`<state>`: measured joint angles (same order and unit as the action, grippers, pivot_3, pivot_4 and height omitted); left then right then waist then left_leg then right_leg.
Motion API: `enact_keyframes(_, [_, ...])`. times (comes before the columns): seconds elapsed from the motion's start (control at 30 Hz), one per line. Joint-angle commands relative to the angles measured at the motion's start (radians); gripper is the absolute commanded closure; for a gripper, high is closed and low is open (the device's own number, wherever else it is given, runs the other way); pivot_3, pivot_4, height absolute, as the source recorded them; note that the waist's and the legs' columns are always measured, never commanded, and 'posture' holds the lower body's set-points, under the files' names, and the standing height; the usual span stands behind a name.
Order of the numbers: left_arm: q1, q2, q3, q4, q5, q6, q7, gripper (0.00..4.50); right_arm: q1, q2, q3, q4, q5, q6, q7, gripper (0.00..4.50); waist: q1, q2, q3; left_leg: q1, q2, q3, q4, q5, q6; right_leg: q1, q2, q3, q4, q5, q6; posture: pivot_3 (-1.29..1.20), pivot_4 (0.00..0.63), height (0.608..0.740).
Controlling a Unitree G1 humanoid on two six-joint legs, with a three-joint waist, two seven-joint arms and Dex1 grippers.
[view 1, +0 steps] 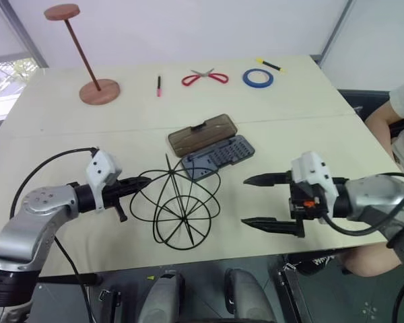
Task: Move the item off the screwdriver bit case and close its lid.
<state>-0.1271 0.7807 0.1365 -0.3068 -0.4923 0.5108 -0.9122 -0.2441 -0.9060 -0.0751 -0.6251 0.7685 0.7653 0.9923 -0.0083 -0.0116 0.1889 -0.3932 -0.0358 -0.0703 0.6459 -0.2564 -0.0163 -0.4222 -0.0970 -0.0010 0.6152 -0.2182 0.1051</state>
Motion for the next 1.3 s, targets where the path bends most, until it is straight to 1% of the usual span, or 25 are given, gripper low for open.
enact_keyframes(0.03, [-0.012, 0.004, 0.013, -0.016, 0.002, -0.019, -0.001, 4.50, -0.050, 0.034, 0.034, -0.023, 0.018, -0.001, -0.022, 0.05, -0.002, 0.000, 0.000, 0.000, 0.000, 0.000, 0.000, 0.000, 0.000, 0.000, 0.000, 0.000, 0.000, 0.000, 0.000, 0.00, 0.150, 0.740])
enact_keyframes(0.33, [0.014, 0.012, 0.023, -0.040, 0.005, -0.008, 0.009, 4.50, -0.173, 0.142, 0.160, 0.015, -0.017, -0.004, -0.057, 0.05, -0.001, 0.000, 0.000, 0.000, 0.000, 0.000, 0.000, 0.000, 0.000, -0.001, 0.000, 0.000, 0.000, 0.000, 0.000, 0.00, 0.150, 0.740])
enact_keyframes(0.53, [0.030, 0.014, 0.023, -0.057, 0.007, -0.005, 0.017, 4.50, -0.185, 0.159, 0.191, 0.018, -0.013, -0.001, -0.046, 0.05, -0.001, 0.000, 0.000, -0.001, 0.000, -0.003, 0.000, 0.000, 0.000, -0.001, 0.000, 0.000, 0.000, 0.000, 0.000, 0.00, 0.150, 0.740])
enact_keyframes(0.63, [0.035, 0.018, 0.025, -0.061, 0.007, -0.004, 0.020, 4.50, -0.183, 0.161, 0.194, 0.017, -0.010, 0.000, -0.044, 0.85, -0.002, 0.000, 0.000, -0.001, 0.000, -0.004, 0.000, 0.000, 0.000, -0.001, 0.000, 0.000, 0.000, 0.000, 0.000, 0.00, 0.150, 0.740])
enact_keyframes(0.67, [0.035, 0.020, 0.026, -0.061, 0.008, -0.005, 0.021, 4.50, -0.183, 0.163, 0.196, 0.015, -0.009, 0.001, -0.046, 1.26, -0.002, 0.000, 0.000, -0.001, 0.000, -0.005, 0.000, 0.000, 0.000, -0.001, 0.000, 0.000, 0.000, 0.000, 0.000, 0.00, 0.150, 0.740])
enact_keyframes(0.77, [0.035, 0.022, 0.024, -0.057, 0.011, -0.008, 0.022, 4.50, -0.182, 0.170, 0.202, 0.012, -0.007, 0.003, -0.053, 2.91, -0.002, 0.000, 0.000, -0.001, -0.001, -0.005, 0.000, 0.000, 0.000, -0.001, 0.000, 0.000, 0.000, 0.000, 0.000, 0.00, 0.150, 0.740])
enact_keyframes(0.8, [0.033, 0.022, 0.022, -0.054, 0.013, -0.011, 0.022, 4.50, -0.182, 0.174, 0.204, 0.010, -0.009, 0.002, -0.056, 3.37, -0.002, 0.000, 0.000, -0.001, -0.001, -0.005, 0.000, 0.000, 0.000, -0.001, 0.000, 0.000, 0.000, 0.000, 0.000, 0.00, 0.150, 0.740])
enact_keyframes(0.83, [0.031, 0.022, 0.020, -0.048, 0.017, -0.015, 0.020, 4.50, -0.183, 0.179, 0.208, 0.009, -0.010, 0.001, -0.059, 4.00, -0.002, 0.000, 0.000, -0.001, -0.001, -0.005, 0.000, 0.000, 0.000, -0.001, 0.000, 0.000, 0.000, 0.000, 0.000, 0.00, 0.150, 0.740])
enact_keyframes(0.87, [0.028, 0.022, 0.018, -0.041, 0.020, -0.019, 0.018, 4.50, -0.183, 0.183, 0.211, 0.008, -0.012, 0.001, -0.062, 4.48, -0.002, 0.000, 0.000, -0.001, -0.001, -0.005, 0.000, 0.000, 0.000, -0.001, 0.000, 0.000, 0.000, 0.000, 0.000, 0.00, 0.150, 0.740])
enact_keyframes(1.03, [0.021, 0.023, 0.018, -0.018, 0.033, -0.035, 0.006, 4.50, -0.184, 0.187, 0.212, 0.005, -0.012, 0.006, -0.073, 4.48, -0.002, 0.000, 0.000, -0.001, -0.001, -0.005, 0.000, 0.000, 0.000, -0.001, 0.000, 0.000, 0.000, 0.000, 0.000, 0.00, 0.150, 0.740])
enact_keyframes(1.17, [0.020, 0.020, 0.016, -0.011, 0.040, -0.045, 0.004, 4.50, -0.182, 0.168, 0.196, 0.003, -0.009, 0.012, -0.070, 4.48, -0.002, 0.000, 0.000, -0.001, -0.001, -0.005, 0.000, 0.000, 0.000, -0.001, 0.000, 0.000, 0.000, 0.000, 0.000, 0.00, 0.150, 0.740])
enact_keyframes(1.3, [0.015, 0.010, 0.009, 0.009, 0.055, -0.063, 0.002, 4.50, -0.211, 0.112, 0.098, 0.036, 0.034, 0.029, -0.049, 4.48, 0.001, 0.000, 0.000, -0.001, -0.001, -0.005, 0.000, 0.000, 0.000, -0.001, 0.000, 0.000, 0.000, 0.000, 0.000, 0.00, 0.150, 0.740])
